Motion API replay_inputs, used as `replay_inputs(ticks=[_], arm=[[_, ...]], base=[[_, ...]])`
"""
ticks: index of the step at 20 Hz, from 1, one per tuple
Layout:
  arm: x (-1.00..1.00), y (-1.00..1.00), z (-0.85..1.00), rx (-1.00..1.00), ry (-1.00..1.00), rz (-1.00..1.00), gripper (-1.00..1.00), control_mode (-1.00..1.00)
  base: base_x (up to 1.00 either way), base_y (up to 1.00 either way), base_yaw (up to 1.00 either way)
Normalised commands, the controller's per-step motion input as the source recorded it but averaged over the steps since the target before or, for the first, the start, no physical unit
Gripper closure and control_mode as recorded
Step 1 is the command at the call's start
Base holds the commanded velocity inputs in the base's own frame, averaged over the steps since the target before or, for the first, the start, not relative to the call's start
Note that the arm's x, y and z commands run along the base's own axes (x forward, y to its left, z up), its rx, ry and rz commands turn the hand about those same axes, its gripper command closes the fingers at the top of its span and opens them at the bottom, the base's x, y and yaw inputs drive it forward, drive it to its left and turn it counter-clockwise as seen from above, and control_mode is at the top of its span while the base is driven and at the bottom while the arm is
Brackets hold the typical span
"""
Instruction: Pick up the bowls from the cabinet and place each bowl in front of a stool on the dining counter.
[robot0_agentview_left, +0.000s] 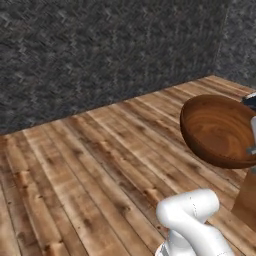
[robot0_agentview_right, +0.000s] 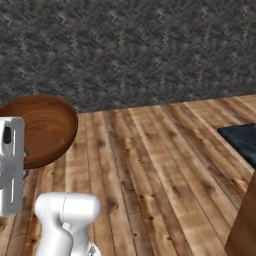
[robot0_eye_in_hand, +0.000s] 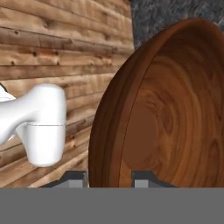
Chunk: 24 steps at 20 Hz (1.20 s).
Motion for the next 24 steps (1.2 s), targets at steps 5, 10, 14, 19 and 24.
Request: replay_inputs(ticks=[5, 10, 14, 19, 24], arm=[[0.00, 0.00, 0.00, 0.00, 0.00, 0.00, 1.00, 1.00], [0.00, 0.00, 0.00, 0.00, 0.00, 0.00, 1.00, 1.00], [0.00, 0.00, 0.00, 0.00, 0.00, 0.00, 1.00, 1.00], [0.00, 0.00, 0.00, 0.00, 0.00, 0.00, 1.00, 1.00], [0.00, 0.00, 0.00, 0.00, 0.00, 0.00, 1.00, 1.00]], base=[[1.00, 0.52, -0.17], [1.00, 0.47, -0.24], [1.00, 0.65, -0.54], [1.00, 0.71, -0.66], [1.00, 0.76, -0.66]])
